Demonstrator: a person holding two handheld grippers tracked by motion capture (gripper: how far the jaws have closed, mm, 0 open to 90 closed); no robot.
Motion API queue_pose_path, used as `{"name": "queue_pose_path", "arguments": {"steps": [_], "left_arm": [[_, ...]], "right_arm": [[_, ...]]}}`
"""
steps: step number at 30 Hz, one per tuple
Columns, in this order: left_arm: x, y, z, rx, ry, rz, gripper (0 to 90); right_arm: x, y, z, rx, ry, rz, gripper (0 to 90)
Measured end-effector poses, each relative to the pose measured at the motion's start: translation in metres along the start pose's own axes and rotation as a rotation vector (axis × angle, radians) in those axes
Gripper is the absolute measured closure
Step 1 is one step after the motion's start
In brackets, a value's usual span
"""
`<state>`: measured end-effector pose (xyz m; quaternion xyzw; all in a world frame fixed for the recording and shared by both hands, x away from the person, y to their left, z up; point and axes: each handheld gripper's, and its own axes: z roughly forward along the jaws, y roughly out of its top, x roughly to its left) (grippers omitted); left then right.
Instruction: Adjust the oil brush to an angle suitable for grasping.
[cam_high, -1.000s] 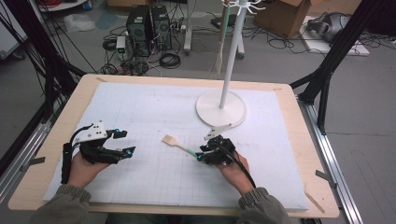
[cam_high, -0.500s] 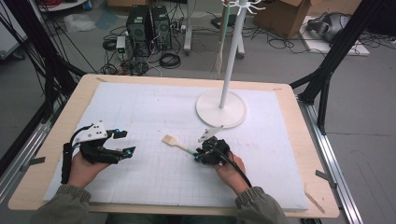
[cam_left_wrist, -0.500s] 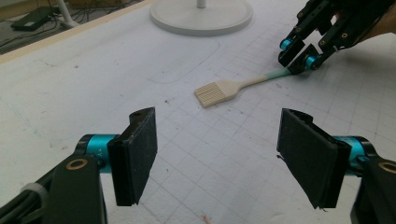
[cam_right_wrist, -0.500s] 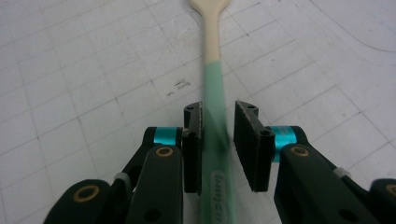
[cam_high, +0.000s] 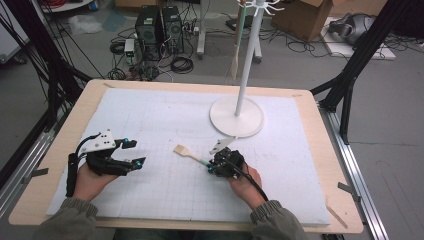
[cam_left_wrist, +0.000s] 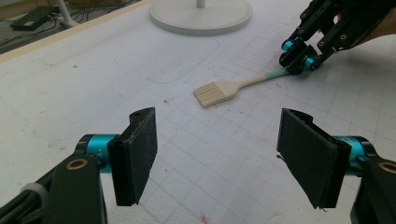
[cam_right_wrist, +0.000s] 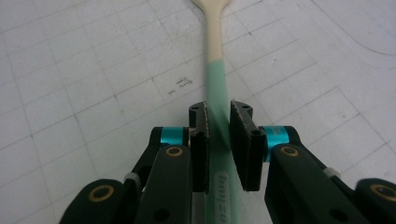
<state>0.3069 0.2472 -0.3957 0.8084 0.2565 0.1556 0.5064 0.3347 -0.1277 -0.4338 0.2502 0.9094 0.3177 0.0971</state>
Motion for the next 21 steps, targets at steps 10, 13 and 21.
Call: {"name": "queue_pose_path", "arguments": {"steps": [10,13,21], "left_arm": [[0.002,-0.001,-0.001,0.0,0.002,-0.001,29.3],[0.001,0.0,-0.001,-0.001,0.003,-0.001,29.3],[0.002,-0.001,-0.002,-0.003,0.001,-0.002,29.3]], "right_arm": [[-0.001,0.0,-0.005,-0.037,0.009,-0.003,78.8],[-0.002,0.0,-0.007,-0.044,0.013,0.005,78.9],[-0.006,-0.002,-0.014,-0.084,0.05,0.028,78.7]]}}
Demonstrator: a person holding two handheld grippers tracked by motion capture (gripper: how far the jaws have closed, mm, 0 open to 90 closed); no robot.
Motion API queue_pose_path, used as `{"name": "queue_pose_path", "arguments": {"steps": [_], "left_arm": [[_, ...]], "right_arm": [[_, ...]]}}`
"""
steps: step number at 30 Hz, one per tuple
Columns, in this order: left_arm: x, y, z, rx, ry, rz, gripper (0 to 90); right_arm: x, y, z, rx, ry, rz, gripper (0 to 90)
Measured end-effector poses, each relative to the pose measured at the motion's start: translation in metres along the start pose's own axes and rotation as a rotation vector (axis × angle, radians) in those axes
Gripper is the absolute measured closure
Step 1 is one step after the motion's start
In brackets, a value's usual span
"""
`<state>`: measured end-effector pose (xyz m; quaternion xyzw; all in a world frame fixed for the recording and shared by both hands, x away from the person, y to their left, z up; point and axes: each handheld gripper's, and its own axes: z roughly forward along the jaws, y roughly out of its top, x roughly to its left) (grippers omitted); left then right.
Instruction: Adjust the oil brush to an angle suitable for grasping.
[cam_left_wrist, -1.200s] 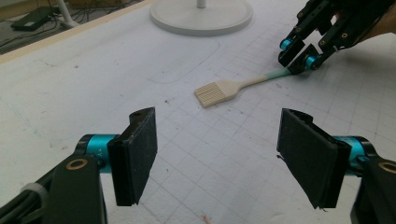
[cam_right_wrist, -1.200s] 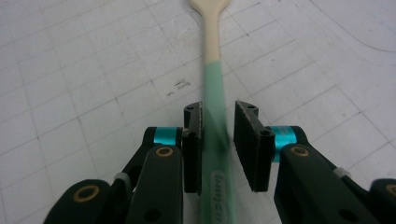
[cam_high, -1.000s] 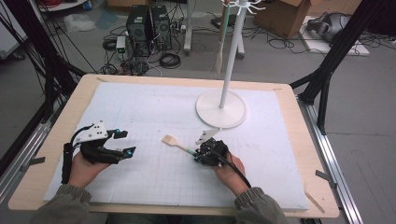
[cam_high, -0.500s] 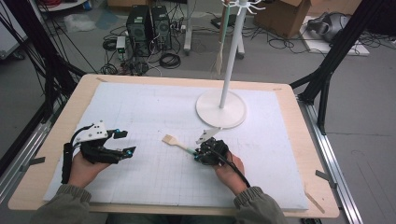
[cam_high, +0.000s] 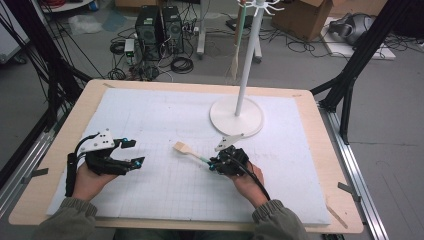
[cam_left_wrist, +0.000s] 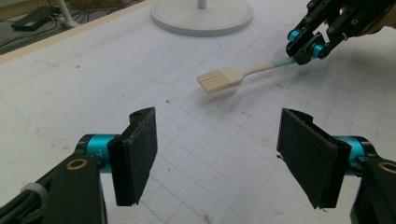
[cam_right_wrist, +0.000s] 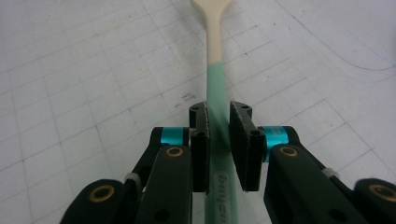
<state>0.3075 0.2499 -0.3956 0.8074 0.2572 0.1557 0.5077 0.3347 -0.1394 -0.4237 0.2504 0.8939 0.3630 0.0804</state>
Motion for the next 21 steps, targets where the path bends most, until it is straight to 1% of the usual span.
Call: {"name": "queue_pose_path", "arguments": {"steps": [3,4,6,11,13,21], "left_arm": [[-0.0001,-0.0002,-0.0004,-0.003,-0.001,-0.001,29.3],[-0.0001,-0.0003,-0.0004,-0.004,-0.002,-0.001,29.3],[0.0002,-0.0003,-0.0009,-0.001,-0.002,0.005,29.3],[0.001,-0.0004,-0.0015,-0.01,-0.006,0.0,29.4],[0.0017,-0.0005,-0.0015,-0.009,-0.008,0.0,29.3],[0.0019,0.0003,-0.002,-0.011,-0.005,0.002,29.4]], "right_arm": [[-0.0004,-0.0002,-0.0012,-0.002,0.007,-0.001,78.7],[-0.0005,-0.0004,-0.0015,-0.002,0.01,0.006,78.7],[-0.0018,-0.0007,-0.0013,-0.004,0.014,0.001,78.7],[-0.0032,-0.0012,-0.0032,-0.006,0.021,0.016,78.7],[-0.0041,-0.0013,-0.0034,-0.014,0.022,0.012,78.7],[-0.0054,-0.0011,-0.0043,-0.011,0.041,0.017,78.7]]}}
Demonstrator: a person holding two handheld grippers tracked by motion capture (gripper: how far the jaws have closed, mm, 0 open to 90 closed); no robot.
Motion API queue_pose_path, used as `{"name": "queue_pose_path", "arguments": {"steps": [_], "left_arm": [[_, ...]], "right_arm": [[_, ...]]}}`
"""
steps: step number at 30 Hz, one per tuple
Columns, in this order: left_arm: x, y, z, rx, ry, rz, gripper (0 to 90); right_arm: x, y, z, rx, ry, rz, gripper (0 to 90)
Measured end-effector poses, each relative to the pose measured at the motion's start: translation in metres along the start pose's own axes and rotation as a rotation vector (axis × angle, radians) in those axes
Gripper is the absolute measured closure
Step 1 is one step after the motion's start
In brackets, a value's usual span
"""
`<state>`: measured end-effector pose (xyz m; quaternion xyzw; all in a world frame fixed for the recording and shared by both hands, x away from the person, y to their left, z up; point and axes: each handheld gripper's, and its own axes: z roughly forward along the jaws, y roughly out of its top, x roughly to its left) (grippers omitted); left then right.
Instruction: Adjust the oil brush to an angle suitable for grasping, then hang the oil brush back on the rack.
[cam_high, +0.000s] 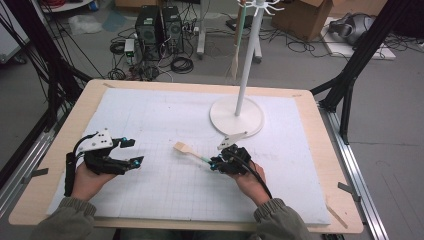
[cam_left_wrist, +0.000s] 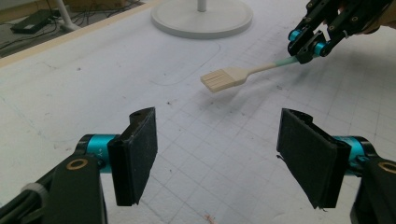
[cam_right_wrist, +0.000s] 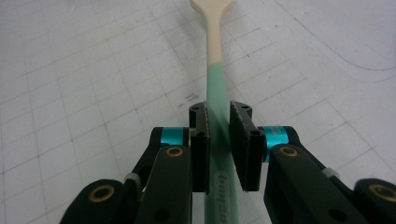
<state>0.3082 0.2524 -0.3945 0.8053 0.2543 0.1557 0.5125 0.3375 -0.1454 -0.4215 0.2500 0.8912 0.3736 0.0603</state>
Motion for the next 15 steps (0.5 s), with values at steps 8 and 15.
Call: {"name": "queue_pose_path", "arguments": {"steps": [8,15], "left_arm": [[-0.001,0.002,0.0,-0.004,-0.009,0.008,29.5],[-0.006,0.007,0.002,-0.008,-0.037,0.026,29.6]], "right_arm": [[0.002,0.007,-0.002,0.003,0.012,-0.025,78.6],[0.007,0.016,-0.008,-0.006,0.035,-0.049,78.6]]}}
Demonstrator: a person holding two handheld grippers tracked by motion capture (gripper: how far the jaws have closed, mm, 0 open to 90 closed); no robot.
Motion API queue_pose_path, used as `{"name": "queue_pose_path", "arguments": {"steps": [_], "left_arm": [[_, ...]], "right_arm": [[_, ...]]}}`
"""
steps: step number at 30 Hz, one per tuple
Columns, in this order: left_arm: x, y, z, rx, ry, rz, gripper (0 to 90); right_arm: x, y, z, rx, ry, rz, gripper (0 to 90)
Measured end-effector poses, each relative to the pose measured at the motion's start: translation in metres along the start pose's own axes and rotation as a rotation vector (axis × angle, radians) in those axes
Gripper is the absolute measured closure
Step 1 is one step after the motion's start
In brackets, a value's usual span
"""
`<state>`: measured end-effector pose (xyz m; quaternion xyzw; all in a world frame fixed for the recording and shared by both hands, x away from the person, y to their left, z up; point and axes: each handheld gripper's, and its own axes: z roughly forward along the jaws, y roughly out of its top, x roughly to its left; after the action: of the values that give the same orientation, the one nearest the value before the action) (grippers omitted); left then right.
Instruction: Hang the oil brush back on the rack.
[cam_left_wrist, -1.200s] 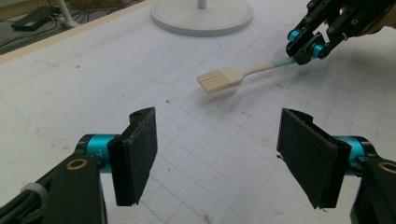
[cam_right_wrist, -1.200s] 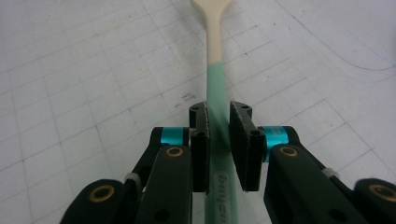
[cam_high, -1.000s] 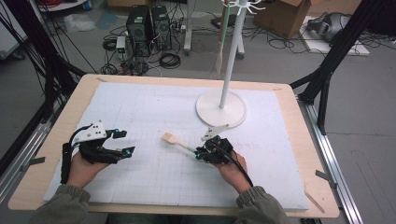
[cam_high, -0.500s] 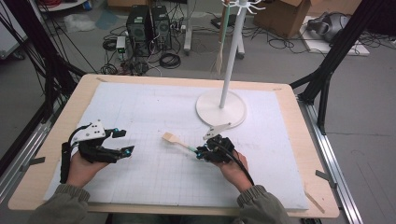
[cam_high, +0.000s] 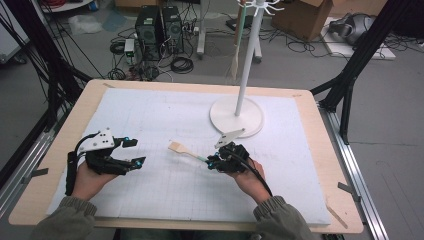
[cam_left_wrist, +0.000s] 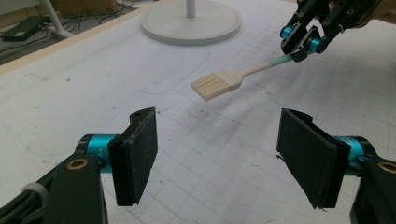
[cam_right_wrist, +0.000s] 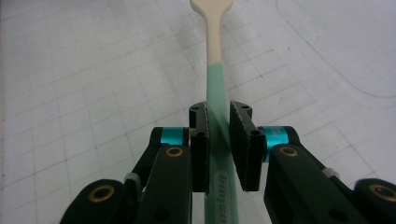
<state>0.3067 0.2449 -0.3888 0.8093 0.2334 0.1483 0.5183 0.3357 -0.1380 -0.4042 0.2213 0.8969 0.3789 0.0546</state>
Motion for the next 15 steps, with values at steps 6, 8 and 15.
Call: {"name": "queue_pose_path", "arguments": {"steps": [6,8,15], "left_arm": [[-0.007,0.006,0.005,0.009,-0.037,0.025,29.8],[-0.01,0.007,0.007,0.016,-0.054,0.036,30.0],[-0.019,0.014,0.014,0.039,-0.101,0.072,30.8]], "right_arm": [[0.004,0.005,-0.001,-0.001,0.023,-0.031,78.6],[0.005,0.007,-0.002,-0.005,0.033,-0.042,78.7],[0.011,0.015,-0.001,-0.012,0.089,-0.08,78.6]]}}
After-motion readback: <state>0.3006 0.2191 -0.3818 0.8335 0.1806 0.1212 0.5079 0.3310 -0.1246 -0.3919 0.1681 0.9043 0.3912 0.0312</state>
